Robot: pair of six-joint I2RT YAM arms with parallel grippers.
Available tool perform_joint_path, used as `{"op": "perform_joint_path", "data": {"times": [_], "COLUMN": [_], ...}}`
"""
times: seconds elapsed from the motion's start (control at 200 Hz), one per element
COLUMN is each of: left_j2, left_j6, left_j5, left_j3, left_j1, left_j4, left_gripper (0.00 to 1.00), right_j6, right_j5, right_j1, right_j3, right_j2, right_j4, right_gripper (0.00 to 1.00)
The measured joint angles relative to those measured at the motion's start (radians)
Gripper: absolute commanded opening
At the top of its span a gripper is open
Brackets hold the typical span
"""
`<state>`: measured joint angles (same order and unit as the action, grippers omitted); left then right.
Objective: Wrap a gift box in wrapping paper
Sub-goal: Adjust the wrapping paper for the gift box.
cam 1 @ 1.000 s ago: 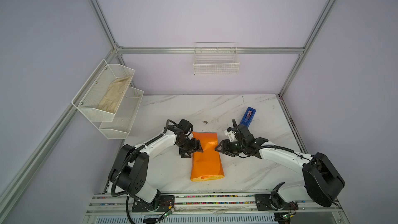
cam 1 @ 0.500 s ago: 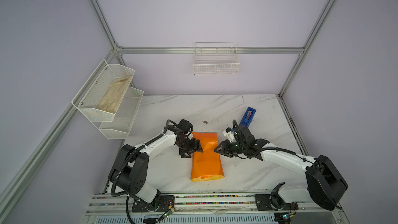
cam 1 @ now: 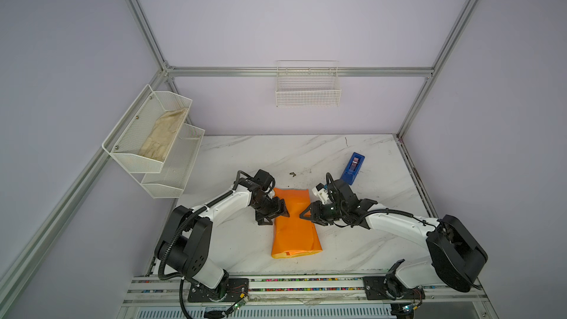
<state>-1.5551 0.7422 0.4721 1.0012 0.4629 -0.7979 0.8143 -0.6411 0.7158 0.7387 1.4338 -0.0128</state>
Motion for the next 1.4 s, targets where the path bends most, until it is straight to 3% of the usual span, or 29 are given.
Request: {"op": "perform_joint_path", "data": {"times": [0.51,0.875,1.195,1.4], "left_j2": [0.002,0.021,0.020,0.012], "left_j6": [0.022,0.035,0.074,0.072], "left_j5": [0.003,-0.031,-0.008,0.005], "left_j3": [0.000,-0.002,-0.028,-0.035], "left_j1": [0.000,-0.020,-0.018,-0.017], "left_j4": [0.004,-0.001,0.099,0.106], "left_gripper": [0.84,0.81,0.79,0.78], "right_j6": [-0.032,-0.080,-0.044,-0.006], "right_j5": [0.109,0.287,0.256,0.247], "right_j1": [0.083,0.179,0.194,0.180], "right_j3": [0.113,0.243,0.178,0.162], "right_j2": [0.090,0.143,0.143,0.103], "right_j4": [0.030,0.178,-0.002,0.010], "right_gripper": [0.56,0.68,0.64,0.65]}}
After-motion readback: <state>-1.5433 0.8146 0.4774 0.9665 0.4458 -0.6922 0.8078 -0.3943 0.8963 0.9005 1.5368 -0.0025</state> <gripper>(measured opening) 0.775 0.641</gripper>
